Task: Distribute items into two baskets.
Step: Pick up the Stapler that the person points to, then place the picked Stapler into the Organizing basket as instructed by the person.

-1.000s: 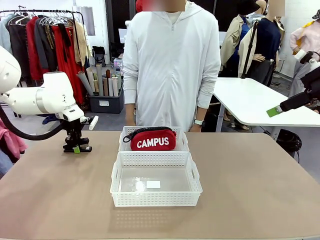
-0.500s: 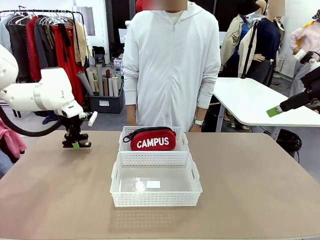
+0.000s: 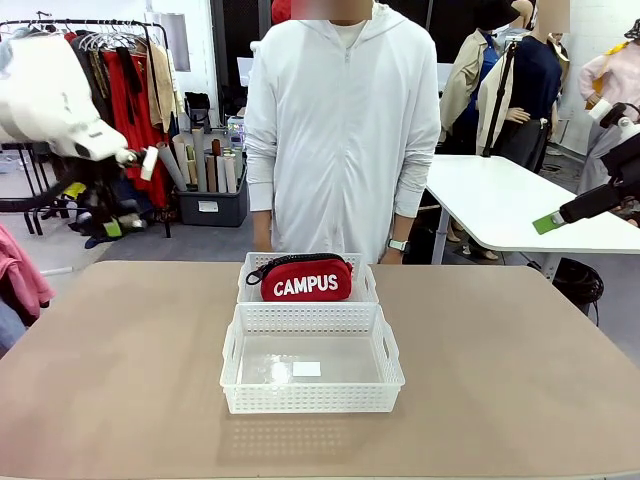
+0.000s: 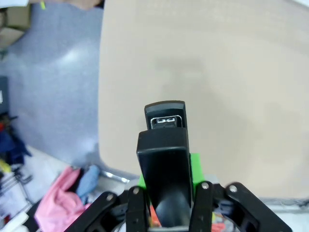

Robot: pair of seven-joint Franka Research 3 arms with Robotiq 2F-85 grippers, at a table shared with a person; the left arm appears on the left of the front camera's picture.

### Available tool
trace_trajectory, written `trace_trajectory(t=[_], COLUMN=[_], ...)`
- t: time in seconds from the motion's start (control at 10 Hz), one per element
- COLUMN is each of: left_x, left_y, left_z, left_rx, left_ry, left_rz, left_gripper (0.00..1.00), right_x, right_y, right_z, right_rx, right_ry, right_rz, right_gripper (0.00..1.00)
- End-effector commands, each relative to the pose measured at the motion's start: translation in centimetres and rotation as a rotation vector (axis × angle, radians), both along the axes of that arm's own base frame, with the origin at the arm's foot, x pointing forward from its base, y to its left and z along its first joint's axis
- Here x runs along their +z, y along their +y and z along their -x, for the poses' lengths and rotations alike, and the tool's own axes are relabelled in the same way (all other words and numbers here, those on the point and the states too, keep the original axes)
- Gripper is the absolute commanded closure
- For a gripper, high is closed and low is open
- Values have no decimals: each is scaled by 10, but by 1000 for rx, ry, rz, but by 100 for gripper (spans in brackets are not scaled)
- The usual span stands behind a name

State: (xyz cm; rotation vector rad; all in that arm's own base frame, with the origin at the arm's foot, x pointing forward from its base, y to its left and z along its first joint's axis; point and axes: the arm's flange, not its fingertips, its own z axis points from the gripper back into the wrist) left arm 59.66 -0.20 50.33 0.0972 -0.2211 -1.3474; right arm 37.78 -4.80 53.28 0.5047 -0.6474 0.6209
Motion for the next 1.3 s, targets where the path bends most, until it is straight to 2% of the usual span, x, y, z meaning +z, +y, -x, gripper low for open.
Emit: trace_trajectory(t=[0.0, 0.2, 0.5, 0.6, 0.7, 1.2], left_x=[21, 46, 47, 45, 52, 52], left_y=[5, 3, -2, -3, -1, -1], left_z=[39, 77, 106, 107, 101, 101], left_rx=[82, 116, 192, 198, 154, 154], left_ry=[30, 58, 111, 148, 102, 102], left_rz=[-38, -14, 35, 49, 14, 14], left_gripper=[100, 100, 100, 100, 100, 100], right_x=[1, 1, 1, 1, 1, 1], right_y=[-1, -1, -1, -1, -1, -1], right_z=[0, 0, 0, 0, 0, 0], right_rx=[-2, -2, -2, -2, -2, -2], right_ry=[-1, -1, -1, -1, -1, -1], right_rz=[-2, -2, -2, -2, -2, -2], right_gripper=[0, 0, 0, 0, 0, 0])
